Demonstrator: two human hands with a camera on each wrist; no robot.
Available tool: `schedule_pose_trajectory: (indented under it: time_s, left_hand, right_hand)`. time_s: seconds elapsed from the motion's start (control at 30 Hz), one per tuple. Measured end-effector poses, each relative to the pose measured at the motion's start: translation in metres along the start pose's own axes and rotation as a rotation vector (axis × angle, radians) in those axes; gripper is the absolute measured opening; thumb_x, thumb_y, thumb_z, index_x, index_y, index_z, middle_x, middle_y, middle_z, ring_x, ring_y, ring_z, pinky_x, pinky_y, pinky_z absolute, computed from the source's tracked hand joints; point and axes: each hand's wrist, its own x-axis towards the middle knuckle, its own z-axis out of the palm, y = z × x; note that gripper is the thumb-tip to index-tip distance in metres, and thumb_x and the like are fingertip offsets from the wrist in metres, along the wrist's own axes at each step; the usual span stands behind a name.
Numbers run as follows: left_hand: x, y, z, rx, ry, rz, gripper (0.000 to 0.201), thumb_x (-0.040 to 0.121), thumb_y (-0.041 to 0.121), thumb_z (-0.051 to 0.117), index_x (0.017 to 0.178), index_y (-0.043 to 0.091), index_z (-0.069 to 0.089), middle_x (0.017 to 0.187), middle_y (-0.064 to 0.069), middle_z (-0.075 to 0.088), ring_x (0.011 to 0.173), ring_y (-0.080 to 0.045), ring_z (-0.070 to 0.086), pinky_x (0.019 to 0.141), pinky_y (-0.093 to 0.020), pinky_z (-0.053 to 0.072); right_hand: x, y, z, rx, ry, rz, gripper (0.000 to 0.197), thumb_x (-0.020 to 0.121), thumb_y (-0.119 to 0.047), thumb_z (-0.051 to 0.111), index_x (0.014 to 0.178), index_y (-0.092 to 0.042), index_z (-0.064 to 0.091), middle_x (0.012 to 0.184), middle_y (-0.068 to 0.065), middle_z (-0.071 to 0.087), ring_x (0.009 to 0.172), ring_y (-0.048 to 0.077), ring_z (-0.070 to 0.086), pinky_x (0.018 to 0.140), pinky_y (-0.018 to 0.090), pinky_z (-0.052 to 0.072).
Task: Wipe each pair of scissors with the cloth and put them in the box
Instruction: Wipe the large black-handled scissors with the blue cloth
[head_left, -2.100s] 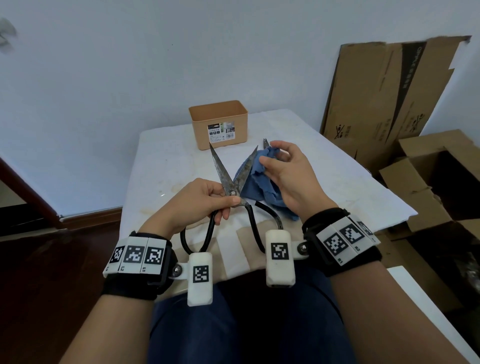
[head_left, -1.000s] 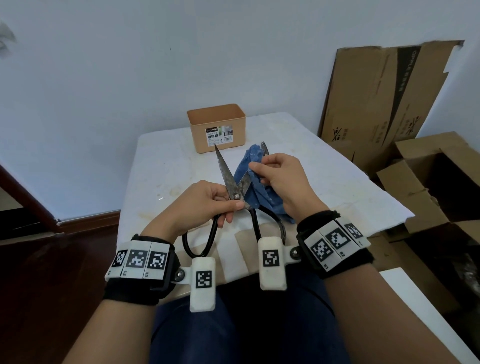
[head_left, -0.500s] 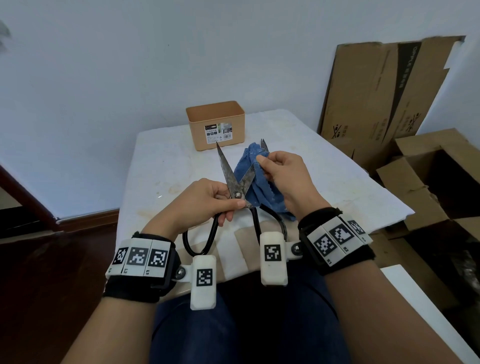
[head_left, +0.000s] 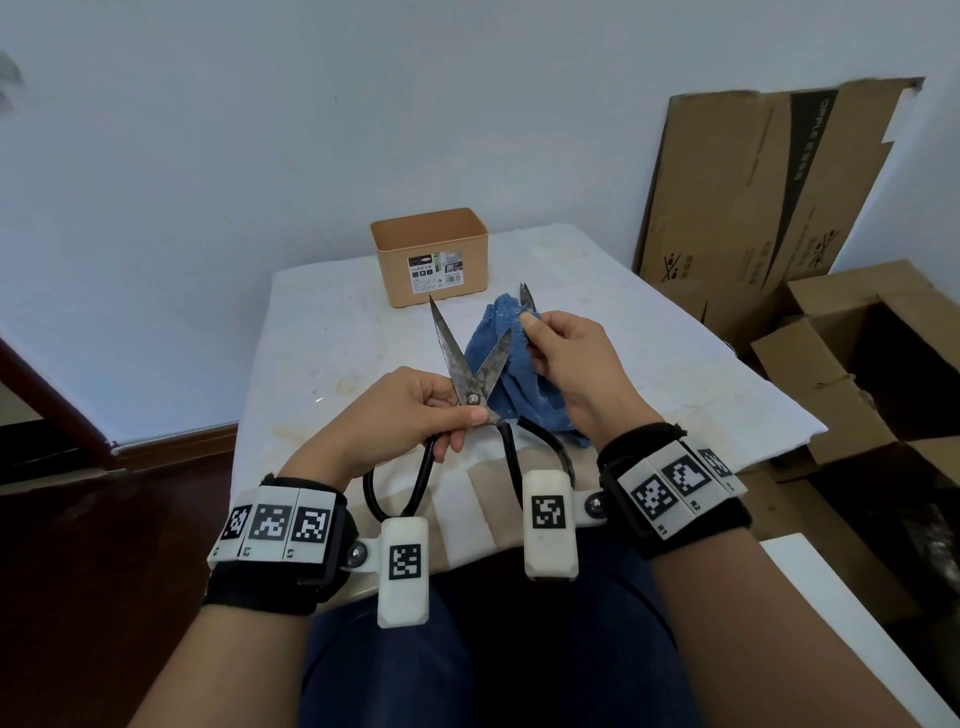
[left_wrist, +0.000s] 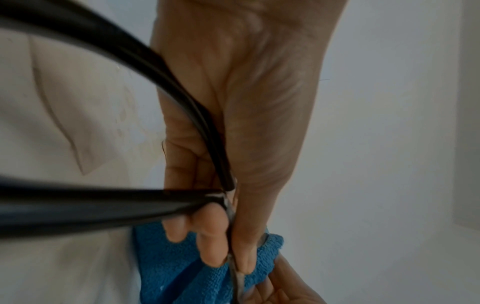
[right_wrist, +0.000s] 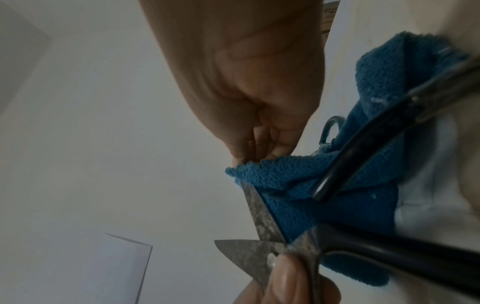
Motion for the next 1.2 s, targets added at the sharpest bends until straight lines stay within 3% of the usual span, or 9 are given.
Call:
schedule_pose_trajectory:
  time_s: [0.13,0.33,0.5,0.57,0.67,0.8,0.97,1.1,1.2]
  left_hand:
    - [-0.001,-0.001,-0.002,-0.014,0.005,-0.002,0.032,0.088,0.030,0.075,0.065,0.010,0.066,0.057,-0.009,0.063,0.053,-0.017,0.053,0.071,-0.030,0.047]
    - [-0.004,-0.002,-0.008,-0.050,0.032,-0.008,0.030,0.089,0.025,0.073,0.070,0.003,0.063,0.053,-0.001,0.063,0.051,-0.015,0.051,0.071,-0.031,0.050]
    - [-0.001,-0.001,-0.007,-0.037,0.027,-0.008,0.030,0.088,0.026,0.075,0.070,0.005,0.064,0.060,-0.007,0.065,0.051,-0.016,0.053,0.070,-0.034,0.051]
    - [0.000,-0.003,-0.006,-0.040,0.032,-0.012,0.032,0.088,0.027,0.075,0.071,0.002,0.064,0.062,-0.012,0.065,0.052,-0.017,0.053,0.069,-0.035,0.050]
    - [0.001,-0.004,-0.006,-0.042,0.025,-0.016,0.032,0.087,0.028,0.076,0.072,0.002,0.065,0.065,-0.016,0.066,0.052,-0.018,0.054,0.069,-0.035,0.049]
    - [0.001,-0.002,-0.004,-0.043,-0.009,-0.011,0.029,0.089,0.026,0.074,0.073,0.003,0.066,0.065,-0.013,0.066,0.053,-0.018,0.054,0.070,-0.035,0.049]
    - [0.000,0.001,-0.003,-0.032,-0.024,-0.006,0.030,0.089,0.026,0.074,0.071,0.003,0.067,0.064,-0.012,0.065,0.053,-0.018,0.053,0.070,-0.035,0.049]
    - [0.001,0.000,-0.003,-0.019,-0.023,-0.003,0.034,0.088,0.029,0.075,0.071,0.001,0.066,0.064,-0.017,0.065,0.054,-0.019,0.054,0.072,-0.036,0.049]
    - [0.001,0.000,-0.003,-0.008,-0.027,-0.006,0.037,0.088,0.032,0.075,0.070,0.001,0.067,0.066,-0.022,0.064,0.056,-0.021,0.055,0.073,-0.035,0.049]
  right_hand:
    - [-0.001,-0.001,0.001,0.098,-0.016,0.065,0.029,0.099,-0.023,0.055,0.073,-0.012,0.059,0.062,0.000,0.049,0.055,0.007,0.042,0.057,0.021,0.040]
    - [-0.003,-0.005,-0.011,0.143,0.134,0.075,0.033,0.100,-0.027,0.053,0.071,-0.014,0.063,0.058,-0.005,0.057,0.052,0.004,0.051,0.052,0.017,0.044]
    - [-0.013,-0.017,-0.001,0.145,0.041,0.020,0.035,0.101,-0.022,0.049,0.069,-0.012,0.060,0.050,-0.012,0.056,0.048,-0.002,0.052,0.050,0.011,0.043]
    - [-0.014,-0.020,0.003,0.150,-0.008,0.002,0.026,0.099,-0.015,0.053,0.078,-0.010,0.066,0.058,-0.009,0.061,0.054,0.000,0.055,0.054,0.011,0.046]
    - [-0.014,-0.020,0.005,0.126,-0.050,-0.006,0.013,0.092,-0.006,0.062,0.103,-0.008,0.068,0.085,0.000,0.071,0.075,0.007,0.066,0.067,0.014,0.053]
    - [-0.013,-0.019,0.005,0.003,0.020,-0.047,0.010,0.088,-0.013,0.070,0.095,-0.015,0.064,0.083,-0.002,0.068,0.073,0.005,0.063,0.061,0.014,0.048]
    - [-0.004,-0.015,0.002,-0.098,0.087,-0.070,0.011,0.087,-0.022,0.071,0.087,-0.012,0.067,0.086,0.006,0.071,0.081,0.016,0.066,0.075,0.030,0.055]
    - [-0.001,-0.013,0.002,-0.112,0.096,-0.071,0.015,0.090,-0.022,0.068,0.078,-0.013,0.063,0.080,0.006,0.069,0.075,0.014,0.063,0.073,0.032,0.053]
    - [-0.002,-0.013,0.001,-0.103,0.103,-0.065,0.016,0.092,-0.020,0.065,0.081,-0.010,0.062,0.073,0.002,0.065,0.067,0.010,0.058,0.066,0.026,0.049]
